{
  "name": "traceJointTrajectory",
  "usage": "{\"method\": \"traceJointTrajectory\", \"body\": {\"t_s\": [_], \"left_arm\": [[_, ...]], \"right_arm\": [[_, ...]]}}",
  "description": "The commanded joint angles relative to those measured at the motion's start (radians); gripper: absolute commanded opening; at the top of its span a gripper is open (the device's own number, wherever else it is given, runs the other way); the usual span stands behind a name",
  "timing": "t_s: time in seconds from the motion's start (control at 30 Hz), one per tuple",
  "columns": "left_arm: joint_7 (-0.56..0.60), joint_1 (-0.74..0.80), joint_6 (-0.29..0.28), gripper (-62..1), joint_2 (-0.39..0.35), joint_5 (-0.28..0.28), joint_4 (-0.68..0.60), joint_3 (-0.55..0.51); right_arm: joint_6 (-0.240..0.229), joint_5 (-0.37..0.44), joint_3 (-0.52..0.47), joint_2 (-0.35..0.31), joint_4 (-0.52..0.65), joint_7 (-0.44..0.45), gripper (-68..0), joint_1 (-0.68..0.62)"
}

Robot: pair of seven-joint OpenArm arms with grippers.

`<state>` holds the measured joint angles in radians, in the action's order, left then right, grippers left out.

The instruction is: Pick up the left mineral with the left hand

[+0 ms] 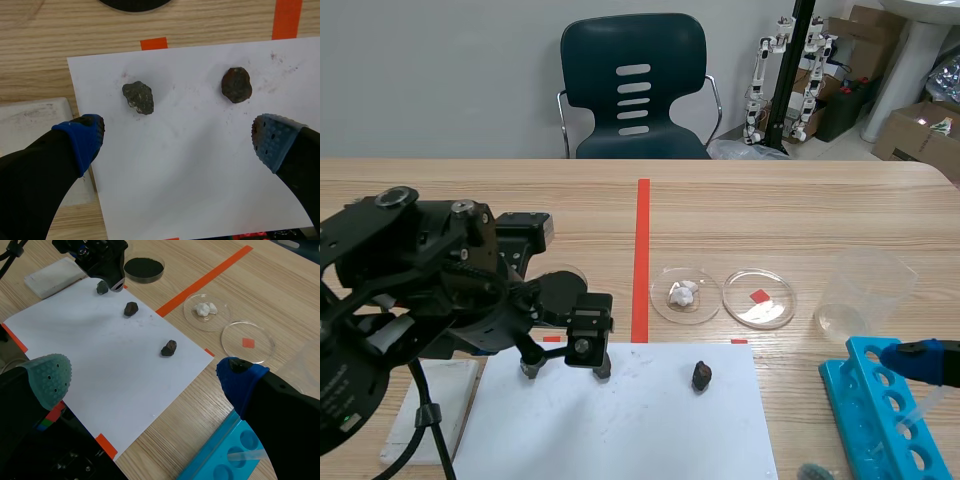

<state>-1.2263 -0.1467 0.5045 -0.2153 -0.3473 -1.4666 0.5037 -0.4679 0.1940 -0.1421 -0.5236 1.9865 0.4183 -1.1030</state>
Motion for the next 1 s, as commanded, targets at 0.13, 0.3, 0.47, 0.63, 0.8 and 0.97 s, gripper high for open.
{"method": "traceJointTrajectory", "body": {"t_s": [0.13,0.3,0.47,0.63,0.8,0.97], "left_arm": [[0.002,-0.070,0.001,1.0,0.035,0.002,0.074,0.029],[0.003,-0.106,-0.001,1.0,0.037,0.005,0.148,0.055],[0.006,-0.126,-0.002,0.6,0.037,0.010,0.199,0.075],[0.006,-0.131,-0.002,0.6,0.037,0.021,0.235,0.080],[0.025,-0.151,-0.003,0.5,0.037,0.023,0.277,0.080],[0.025,-0.178,-0.003,0.2,0.037,0.022,0.320,0.079]], "right_arm": [[0.000,0.011,-0.003,0.000,0.008,0.014,-7.1,0.004],[0.000,0.011,-0.003,0.000,0.008,0.014,-7.1,0.004],[0.000,0.011,-0.003,0.000,0.008,0.014,-7.1,0.004],[0.000,0.011,-0.003,0.000,0.008,0.014,-7.1,0.004],[0.000,0.011,-0.003,0.000,0.008,0.014,-7.1,0.004],[0.000,0.011,-0.003,0.000,0.008,0.014,-7.1,0.004]]}}
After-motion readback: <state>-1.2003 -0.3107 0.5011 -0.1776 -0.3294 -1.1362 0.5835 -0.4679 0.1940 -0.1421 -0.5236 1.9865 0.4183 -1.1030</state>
